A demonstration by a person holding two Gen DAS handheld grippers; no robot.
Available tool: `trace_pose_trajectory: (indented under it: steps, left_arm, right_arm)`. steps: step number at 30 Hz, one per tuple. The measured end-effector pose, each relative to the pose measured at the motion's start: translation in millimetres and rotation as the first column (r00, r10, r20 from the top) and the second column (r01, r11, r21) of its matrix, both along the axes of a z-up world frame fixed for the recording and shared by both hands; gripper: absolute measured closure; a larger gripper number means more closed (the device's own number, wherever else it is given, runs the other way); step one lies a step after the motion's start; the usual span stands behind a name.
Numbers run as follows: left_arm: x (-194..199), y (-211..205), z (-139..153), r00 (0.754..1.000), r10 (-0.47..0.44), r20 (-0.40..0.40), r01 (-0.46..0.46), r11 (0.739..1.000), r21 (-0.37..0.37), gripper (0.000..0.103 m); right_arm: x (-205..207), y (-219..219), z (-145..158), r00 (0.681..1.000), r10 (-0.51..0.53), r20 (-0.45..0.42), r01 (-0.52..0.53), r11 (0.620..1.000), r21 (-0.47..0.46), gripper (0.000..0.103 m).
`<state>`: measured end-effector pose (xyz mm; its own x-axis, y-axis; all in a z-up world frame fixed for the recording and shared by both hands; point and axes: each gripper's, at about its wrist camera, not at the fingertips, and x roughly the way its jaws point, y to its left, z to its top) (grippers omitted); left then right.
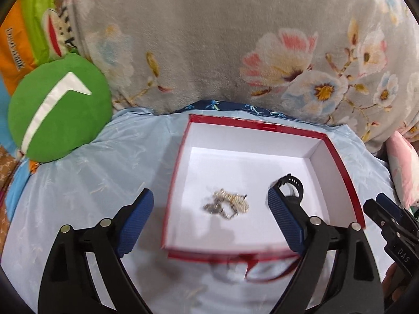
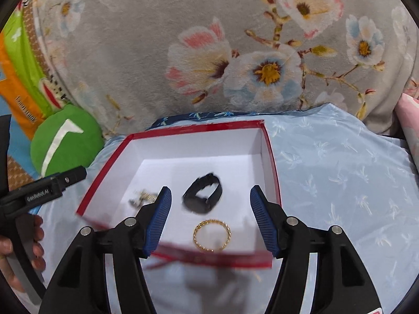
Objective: Organize jewelry
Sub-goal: 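Withdraw from the box and grasp the black bead bracelet with the left gripper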
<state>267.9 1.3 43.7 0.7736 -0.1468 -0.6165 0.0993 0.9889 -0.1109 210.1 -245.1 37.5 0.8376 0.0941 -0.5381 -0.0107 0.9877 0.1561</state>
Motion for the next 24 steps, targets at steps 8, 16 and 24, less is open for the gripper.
trace_pose_trajectory:
  steps: [8, 16, 24]
  left_arm:
    - [-89.6, 34.2, -20.8, 0.999, 0.026, -0.039, -0.024, 0.998, 0.055, 0.015]
    - [-149.1, 50.2, -79.0, 0.98, 0.02, -0.2, -0.017, 1.0, 0.016, 0.015]
    - [-184.3, 49.8, -129.3, 0.944, -0.019, -0.329, 0.017, 1.0, -0.007, 0.016]
  right_arm:
    - [-93.8, 16.1, -32.6, 0.996, 0.035, -0.078, -0.034, 0.999, 0.016, 0.043]
    - [-148.2, 39.7, -81.8, 0.98, 0.059, -0.19, -0.058, 0.998, 0.011, 0.046]
    - [-171.9, 57.9, -115.3, 0.957, 0.103, -0.27, -0.095, 0.995, 0.041, 0.054]
